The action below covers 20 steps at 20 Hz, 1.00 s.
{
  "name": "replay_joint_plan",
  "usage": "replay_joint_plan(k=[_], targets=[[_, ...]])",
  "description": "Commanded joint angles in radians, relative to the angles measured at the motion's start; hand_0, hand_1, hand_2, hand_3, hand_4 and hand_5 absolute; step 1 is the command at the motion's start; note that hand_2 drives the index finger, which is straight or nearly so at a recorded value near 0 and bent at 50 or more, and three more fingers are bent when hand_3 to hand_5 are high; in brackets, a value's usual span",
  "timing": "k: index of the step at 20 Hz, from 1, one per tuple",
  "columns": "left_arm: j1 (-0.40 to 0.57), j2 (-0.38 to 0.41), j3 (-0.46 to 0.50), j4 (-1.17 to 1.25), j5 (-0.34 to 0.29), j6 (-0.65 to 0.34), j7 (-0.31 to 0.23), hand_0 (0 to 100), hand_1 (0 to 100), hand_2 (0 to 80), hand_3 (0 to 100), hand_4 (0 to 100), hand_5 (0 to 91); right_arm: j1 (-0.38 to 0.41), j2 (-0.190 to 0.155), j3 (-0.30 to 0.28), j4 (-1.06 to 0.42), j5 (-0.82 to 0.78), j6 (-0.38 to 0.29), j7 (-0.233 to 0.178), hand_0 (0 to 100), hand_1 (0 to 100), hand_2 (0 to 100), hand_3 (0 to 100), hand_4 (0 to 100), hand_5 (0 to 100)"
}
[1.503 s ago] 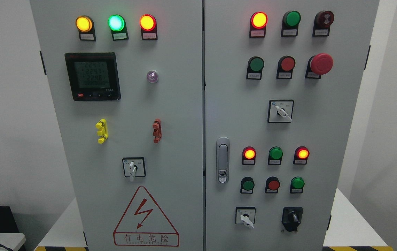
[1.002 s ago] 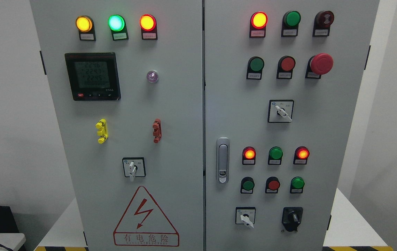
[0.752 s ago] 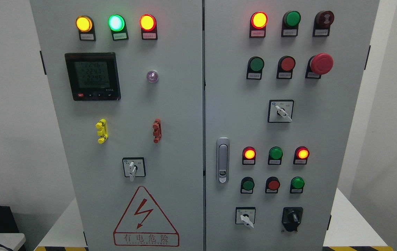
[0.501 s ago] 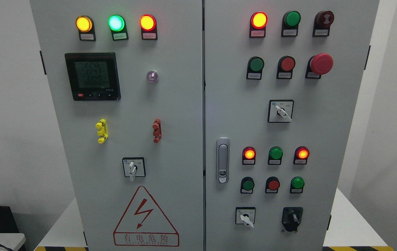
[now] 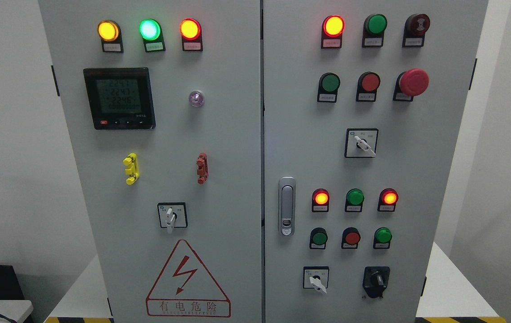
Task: Turn on light switch 1
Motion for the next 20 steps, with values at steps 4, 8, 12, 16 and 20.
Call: replay_joint_plan(k=[4,8,12,16,20], targets=[[0.075,0.052,0.386,-0.417,-0.006,-0.143,-0.009,52,0,0.0,9,19,4.5,0.0,0.0,0.0,0.0,-0.017,0.001,0.0,12,39,0,0,0,0],[0.082,0.056,0.449,-0.552,-0.006,-0.232,-0.01,53,0,0.0,27,38,7.9,0.0,0.0,0.0,0.0,-0.017,0.001,0.0,12,39,0,0,0,0],[0.083,0.053,0.503,-0.808,-0.006,-0.246,-0.027,54,0,12.4,36,47,11.5,0.0,0.0,0.0,0.0,-0.018,0.001,0.0,12,39,0,0,0,0],[0.077,0.064,0.548,-1.081,-0.006,-0.245,-0.099,56,0,16.6,44,56,20.8,0.0,0.0,0.0,0.0,-0.018,0.001,0.0,12,39,0,0,0,0],[0.047,0.064,0.548,-1.264,-0.004,-0.245,-0.154,51,0,21.3,43,59,29.7,0.0,0.0,0.0,0.0,-0.017,0.001,0.0,12,39,0,0,0,0]])
